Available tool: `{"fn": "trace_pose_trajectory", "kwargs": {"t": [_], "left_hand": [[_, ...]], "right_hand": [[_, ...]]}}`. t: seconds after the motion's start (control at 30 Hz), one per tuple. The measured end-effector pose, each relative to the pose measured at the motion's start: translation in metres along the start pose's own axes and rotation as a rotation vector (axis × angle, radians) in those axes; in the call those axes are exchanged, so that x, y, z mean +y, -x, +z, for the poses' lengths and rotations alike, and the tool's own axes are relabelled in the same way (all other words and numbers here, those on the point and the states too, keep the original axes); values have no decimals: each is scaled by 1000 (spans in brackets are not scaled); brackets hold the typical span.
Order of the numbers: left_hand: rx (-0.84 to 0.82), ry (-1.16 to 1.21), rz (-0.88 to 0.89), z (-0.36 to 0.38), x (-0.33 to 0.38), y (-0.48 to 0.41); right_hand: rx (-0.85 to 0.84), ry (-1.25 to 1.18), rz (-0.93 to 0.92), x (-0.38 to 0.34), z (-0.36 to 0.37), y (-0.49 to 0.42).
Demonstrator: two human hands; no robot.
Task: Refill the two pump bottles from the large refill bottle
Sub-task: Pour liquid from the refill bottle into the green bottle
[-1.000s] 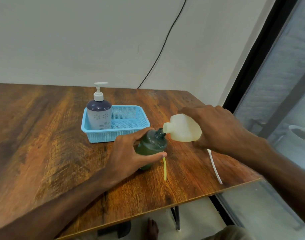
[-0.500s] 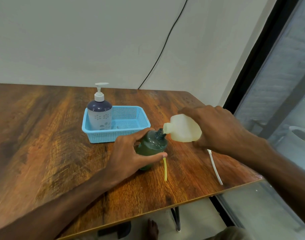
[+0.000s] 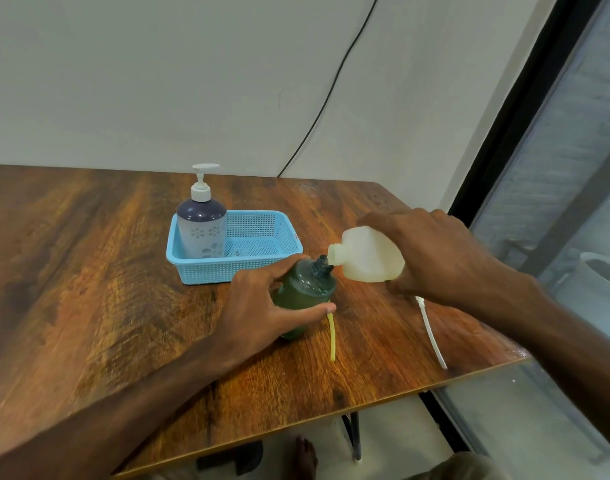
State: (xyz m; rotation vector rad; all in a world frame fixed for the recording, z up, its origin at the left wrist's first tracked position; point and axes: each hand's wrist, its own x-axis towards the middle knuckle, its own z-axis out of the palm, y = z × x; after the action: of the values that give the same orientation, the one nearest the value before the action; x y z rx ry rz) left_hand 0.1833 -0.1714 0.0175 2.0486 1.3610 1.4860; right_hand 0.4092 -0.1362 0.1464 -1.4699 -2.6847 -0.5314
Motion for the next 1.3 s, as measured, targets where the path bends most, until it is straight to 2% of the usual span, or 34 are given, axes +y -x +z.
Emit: {"fn": "trace_pose_trajectory", "kwargs": {"t": [1.3], "left_hand": [[-11,24,-28,0,-1,0]], "right_hand": [[27,3,-15,-3,-4,1]]}}
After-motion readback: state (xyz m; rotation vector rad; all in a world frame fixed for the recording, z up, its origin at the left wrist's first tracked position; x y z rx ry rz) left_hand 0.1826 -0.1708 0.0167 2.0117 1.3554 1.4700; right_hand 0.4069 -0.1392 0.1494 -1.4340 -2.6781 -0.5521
